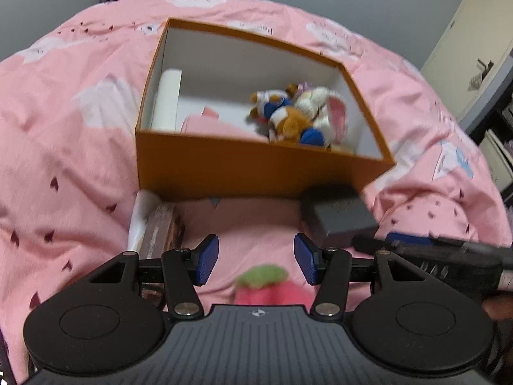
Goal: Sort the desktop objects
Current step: 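Withdraw both open grippers from the box toward the remaining items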
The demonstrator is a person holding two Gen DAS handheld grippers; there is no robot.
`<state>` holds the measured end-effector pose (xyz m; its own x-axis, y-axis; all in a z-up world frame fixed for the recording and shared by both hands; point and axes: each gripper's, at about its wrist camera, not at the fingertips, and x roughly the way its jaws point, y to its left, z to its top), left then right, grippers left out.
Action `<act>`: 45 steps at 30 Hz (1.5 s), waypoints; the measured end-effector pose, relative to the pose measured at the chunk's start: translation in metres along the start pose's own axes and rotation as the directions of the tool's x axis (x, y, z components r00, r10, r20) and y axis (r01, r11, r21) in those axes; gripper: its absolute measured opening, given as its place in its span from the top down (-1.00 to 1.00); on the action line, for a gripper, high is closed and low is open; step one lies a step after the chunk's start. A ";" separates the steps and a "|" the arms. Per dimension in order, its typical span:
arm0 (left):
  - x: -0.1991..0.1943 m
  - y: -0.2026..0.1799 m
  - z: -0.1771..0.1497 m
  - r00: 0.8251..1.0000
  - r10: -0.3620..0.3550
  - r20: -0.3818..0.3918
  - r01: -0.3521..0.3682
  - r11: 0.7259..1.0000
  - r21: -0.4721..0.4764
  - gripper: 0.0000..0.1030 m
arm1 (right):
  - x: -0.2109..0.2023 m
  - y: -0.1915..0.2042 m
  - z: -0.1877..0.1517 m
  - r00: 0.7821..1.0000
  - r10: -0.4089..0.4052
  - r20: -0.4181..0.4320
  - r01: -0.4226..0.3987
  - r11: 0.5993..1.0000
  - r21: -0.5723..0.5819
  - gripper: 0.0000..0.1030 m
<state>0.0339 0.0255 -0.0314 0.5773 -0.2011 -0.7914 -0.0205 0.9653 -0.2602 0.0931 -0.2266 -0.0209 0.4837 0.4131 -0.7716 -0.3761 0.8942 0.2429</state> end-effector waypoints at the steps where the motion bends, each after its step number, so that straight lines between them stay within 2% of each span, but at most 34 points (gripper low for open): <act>1: 0.000 0.000 -0.002 1.000 0.003 -0.008 -0.003 1.000 0.007 -0.18 | -0.001 -0.001 -0.001 1.000 -0.003 0.004 0.003 1.000 0.004 -0.41; 8: -0.005 -0.005 -0.010 0.998 0.044 -0.042 -0.039 0.993 0.112 -0.18 | -0.003 -0.002 -0.002 1.000 -0.014 0.001 0.014 1.000 0.001 -0.43; 11: -0.012 0.004 -0.009 0.998 0.046 -0.040 -0.043 0.995 0.086 -0.19 | -0.004 -0.001 -0.004 1.000 -0.011 0.003 0.011 1.000 -0.007 -0.43; 14: -0.018 0.016 -0.004 0.999 0.009 -0.050 -0.008 1.000 0.025 -0.20 | -0.003 0.000 -0.006 1.000 -0.005 0.000 0.005 1.000 -0.017 -0.43; 16: -0.021 0.022 -0.001 0.998 -0.003 -0.065 0.003 1.000 0.008 -0.20 | -0.002 0.001 -0.008 1.000 -0.006 -0.007 0.006 1.000 -0.027 -0.36; 20: -0.021 0.025 0.000 0.994 0.027 -0.104 -0.025 0.999 0.026 -0.20 | -0.001 0.000 -0.008 1.000 -0.004 -0.012 0.004 1.000 -0.027 -0.35; 24: -0.014 0.028 -0.003 0.988 0.005 -0.151 -0.002 1.000 0.021 -0.20 | 0.000 0.003 -0.009 1.000 0.005 -0.029 -0.006 0.999 -0.041 -0.35; 30: -0.008 0.020 -0.009 0.986 -0.025 -0.168 0.036 0.998 0.058 -0.26 | 0.001 0.010 -0.013 0.998 0.028 -0.059 -0.032 0.996 -0.078 -0.35; 32: -0.006 0.020 -0.009 0.987 0.000 -0.162 0.009 0.998 0.059 -0.26 | 0.002 0.012 -0.014 0.997 0.037 -0.068 -0.043 0.995 -0.089 -0.25; 35: -0.008 0.021 -0.010 0.991 0.070 -0.114 -0.061 0.995 0.082 -0.26 | 0.003 0.017 -0.015 0.995 0.057 -0.079 -0.065 0.992 -0.110 -0.05; 41: 0.000 0.034 -0.009 0.990 0.089 -0.108 -0.082 0.994 0.069 -0.26 | 0.012 0.031 -0.015 0.987 0.113 -0.114 -0.130 0.979 -0.156 -0.04; 45: 0.007 0.041 -0.010 0.989 0.108 -0.098 -0.101 0.993 0.065 -0.21 | 0.018 0.033 -0.015 0.986 0.113 -0.123 -0.132 0.979 -0.156 -0.04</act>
<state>0.0294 0.0615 -0.0533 0.4886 -0.1115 -0.8653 -0.0256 0.9895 -0.1419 0.0774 -0.1921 -0.0350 0.3370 0.4868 -0.8059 -0.5553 0.7940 0.2474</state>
